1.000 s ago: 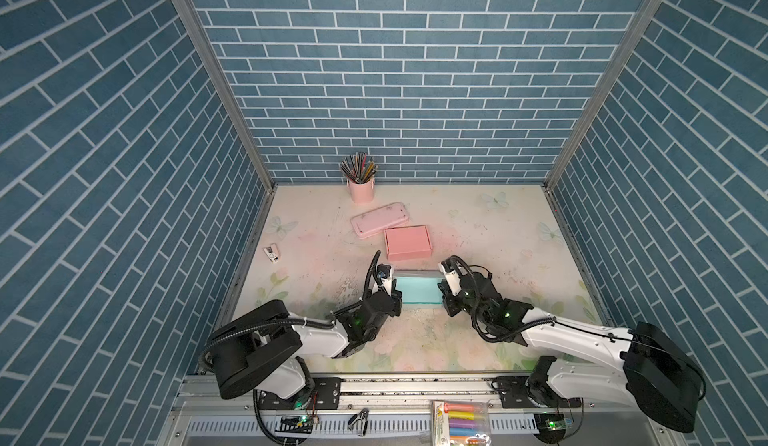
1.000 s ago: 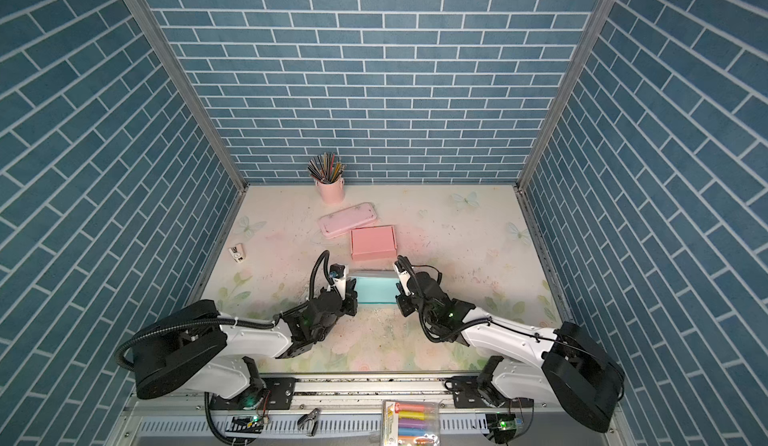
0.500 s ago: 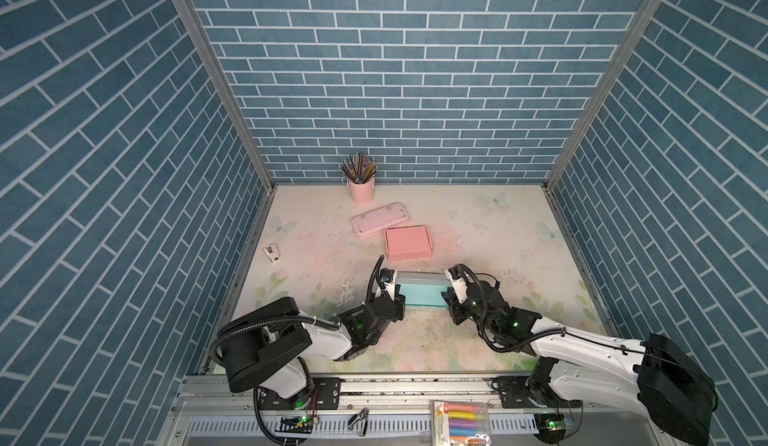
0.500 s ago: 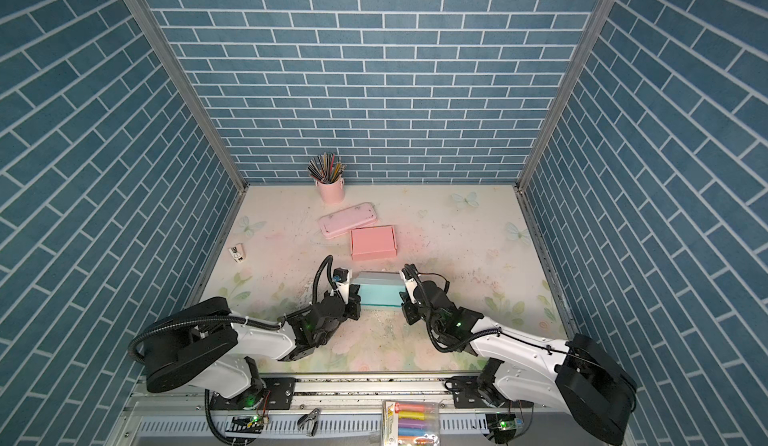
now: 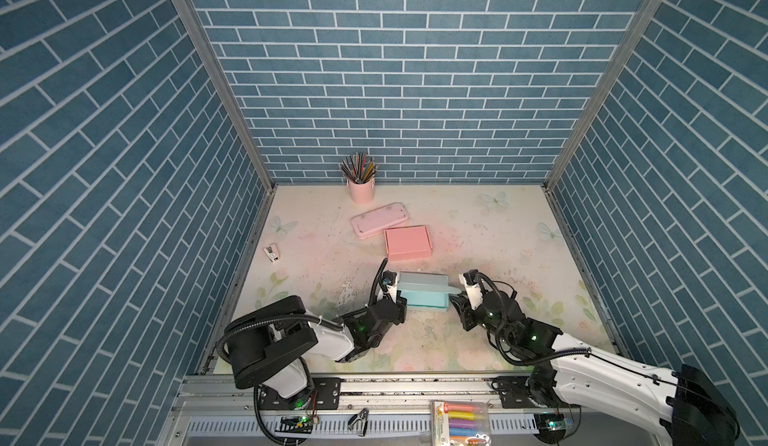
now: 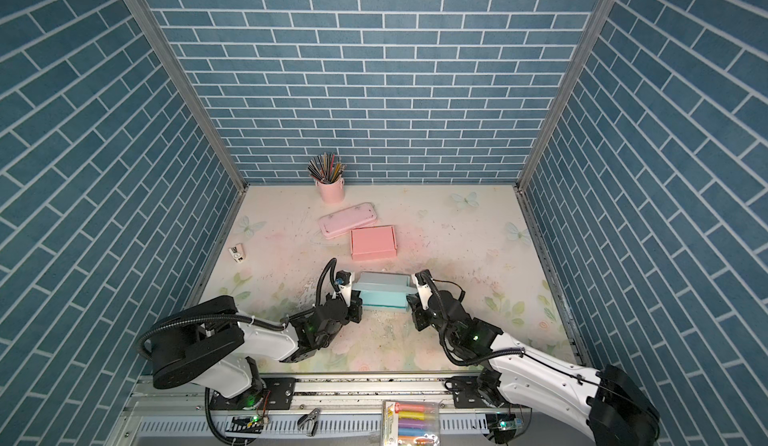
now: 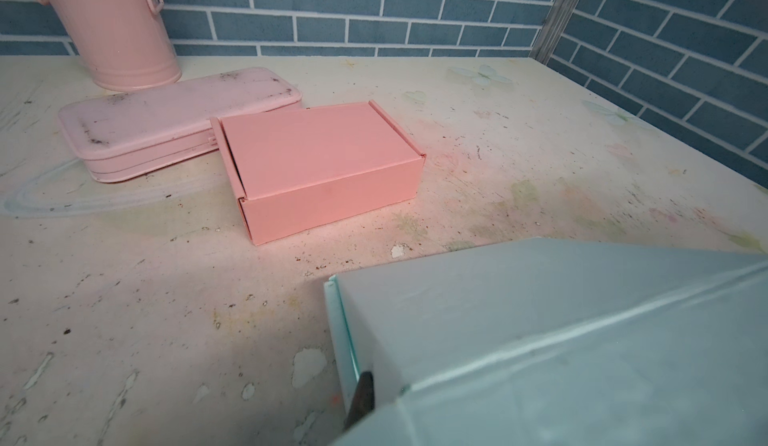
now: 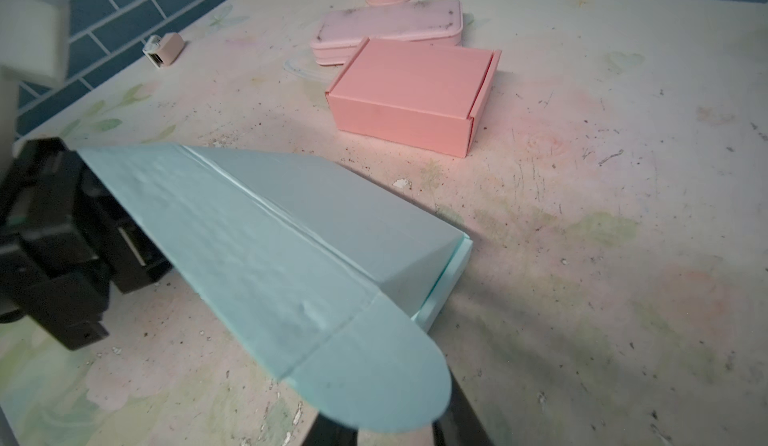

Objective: Fold the paper box

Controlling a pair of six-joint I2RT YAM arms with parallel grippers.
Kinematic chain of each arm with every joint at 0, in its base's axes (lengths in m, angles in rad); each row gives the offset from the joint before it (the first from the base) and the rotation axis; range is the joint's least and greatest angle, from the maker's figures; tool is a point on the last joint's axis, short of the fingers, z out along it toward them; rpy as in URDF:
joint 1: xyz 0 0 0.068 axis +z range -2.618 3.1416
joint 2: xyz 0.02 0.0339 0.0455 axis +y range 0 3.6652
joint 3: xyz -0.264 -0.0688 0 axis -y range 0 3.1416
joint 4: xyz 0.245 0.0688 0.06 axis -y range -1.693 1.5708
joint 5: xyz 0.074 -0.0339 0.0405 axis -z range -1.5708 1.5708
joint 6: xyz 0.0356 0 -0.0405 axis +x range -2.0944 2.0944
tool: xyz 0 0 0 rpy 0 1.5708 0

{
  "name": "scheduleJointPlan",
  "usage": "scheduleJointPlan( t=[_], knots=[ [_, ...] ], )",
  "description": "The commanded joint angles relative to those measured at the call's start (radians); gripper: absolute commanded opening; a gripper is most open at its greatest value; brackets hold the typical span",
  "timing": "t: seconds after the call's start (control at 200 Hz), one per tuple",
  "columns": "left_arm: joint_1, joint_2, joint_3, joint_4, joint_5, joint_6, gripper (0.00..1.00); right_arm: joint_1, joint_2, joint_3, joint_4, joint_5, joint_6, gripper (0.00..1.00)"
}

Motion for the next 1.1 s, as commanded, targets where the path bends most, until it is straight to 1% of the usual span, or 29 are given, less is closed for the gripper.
scheduleJointPlan(
  t=[0.0, 0.2, 0.375, 0.475, 0.62, 0.775, 0.92, 1.095],
  knots=[
    [-0.016, 0.029, 0.011, -0.083, 0.029, -0.027, 0.05, 0.006, -0.068, 0.017, -0.047, 0.017, -0.022, 0.31],
    [-0.025, 0.034, 0.026, -0.104, 0.017, -0.027, 0.05, 0.005, -0.117, 0.129, -0.182, 0.034, -0.099, 0.31],
    [-0.029, 0.034, 0.028, -0.110, 0.013, -0.024, 0.05, 0.005, -0.119, 0.183, -0.170, 0.055, -0.112, 0.31],
    [-0.030, 0.037, 0.034, -0.116, 0.013, -0.024, 0.06, 0.005, -0.075, 0.218, -0.172, 0.062, -0.103, 0.31],
    [-0.034, 0.039, 0.038, -0.119, 0.016, -0.024, 0.06, 0.006, 0.027, 0.269, -0.174, 0.062, -0.084, 0.31],
    [-0.037, 0.036, 0.042, -0.122, 0.017, -0.027, 0.07, 0.006, 0.137, 0.284, -0.144, 0.052, -0.063, 0.31],
    [-0.044, 0.014, 0.047, -0.145, 0.022, -0.031, 0.11, 0.005, 0.218, 0.268, -0.095, 0.046, -0.050, 0.31],
    [-0.048, -0.022, 0.064, -0.202, 0.050, -0.027, 0.19, 0.006, 0.280, 0.265, -0.085, 0.061, -0.019, 0.30]
  ],
)
